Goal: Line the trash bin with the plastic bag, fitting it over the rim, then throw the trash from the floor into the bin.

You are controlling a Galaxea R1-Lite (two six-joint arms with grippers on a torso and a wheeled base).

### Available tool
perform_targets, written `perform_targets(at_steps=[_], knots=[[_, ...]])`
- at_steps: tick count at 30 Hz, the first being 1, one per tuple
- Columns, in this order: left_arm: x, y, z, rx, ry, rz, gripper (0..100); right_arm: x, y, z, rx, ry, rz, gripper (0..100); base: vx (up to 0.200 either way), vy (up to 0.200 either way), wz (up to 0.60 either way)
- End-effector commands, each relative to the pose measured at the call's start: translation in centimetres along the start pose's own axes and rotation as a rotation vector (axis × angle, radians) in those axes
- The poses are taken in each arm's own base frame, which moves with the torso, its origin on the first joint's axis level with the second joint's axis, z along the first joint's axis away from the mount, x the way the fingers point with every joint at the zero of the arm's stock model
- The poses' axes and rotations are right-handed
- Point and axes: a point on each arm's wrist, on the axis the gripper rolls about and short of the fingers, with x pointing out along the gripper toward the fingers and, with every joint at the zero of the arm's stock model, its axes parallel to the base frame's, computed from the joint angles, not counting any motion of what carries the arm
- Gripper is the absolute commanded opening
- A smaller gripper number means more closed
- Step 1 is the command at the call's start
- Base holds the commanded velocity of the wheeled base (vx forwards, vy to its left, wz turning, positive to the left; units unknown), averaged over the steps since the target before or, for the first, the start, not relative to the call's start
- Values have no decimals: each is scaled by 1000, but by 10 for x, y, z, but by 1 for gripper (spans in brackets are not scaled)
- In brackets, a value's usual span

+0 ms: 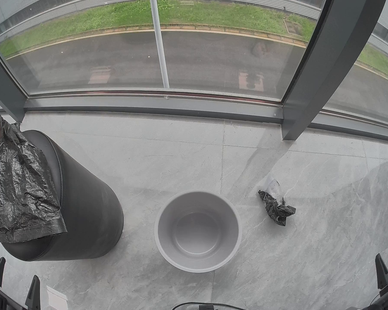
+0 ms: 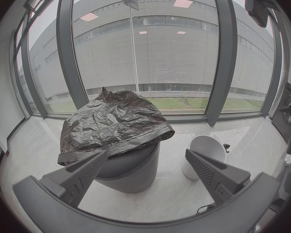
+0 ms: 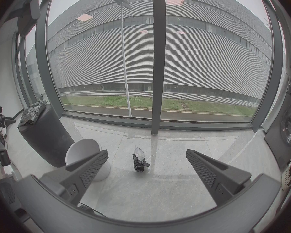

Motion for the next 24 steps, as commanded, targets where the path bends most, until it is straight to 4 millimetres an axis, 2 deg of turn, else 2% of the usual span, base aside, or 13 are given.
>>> perform_targets(at_steps=[1, 6, 7, 8, 10, 12, 15, 18, 19, 20, 23, 24], knots=[[0, -1, -5, 6, -1, -17, 100, -11, 0, 62, 35, -149, 28, 100, 0, 0, 0], [0, -1, -4, 6, -11, -22, 100, 6, 2, 93, 13, -100, 125, 100, 0, 0, 0], [0, -1, -4, 6, -11, -22, 100, 7, 2, 94, 13, -102, 129, 100, 0, 0, 0], [0, -1, -4, 8, -11, -22, 100, 17, 3, 106, 14, -104, 183, 100, 0, 0, 0], [0, -1, -4, 8, -11, -24, 100, 31, 5, 117, 26, -88, 259, 100, 0, 0, 0], [0, -1, -4, 14, -13, -33, 100, 45, 7, 122, 44, -44, 350, 100, 0, 0, 0], [0, -1, -4, 15, -12, -37, 100, 61, 9, 125, 76, 12, 397, 100, 0, 0, 0], [0, -1, -5, 12, -6, -39, 100, 83, 17, 136, 232, 45, 514, 100, 0, 0, 0], [0, -1, -5, 11, -3, -40, 100, 83, 17, 137, 239, 43, 521, 100, 0, 0, 0], [-2, -1, 8, -19, -40, -53, 100, 90, 24, 144, 349, 56, 614, 100, 0, 0, 0], [-12, 6, 94, -297, -165, -111, 100, 99, 33, 150, 420, 50, 701, 100, 0, 0, 0], [-13, 8, 113, -360, -169, -136, 100, 103, 35, 150, 414, 48, 708, 100, 0, 0, 0]])
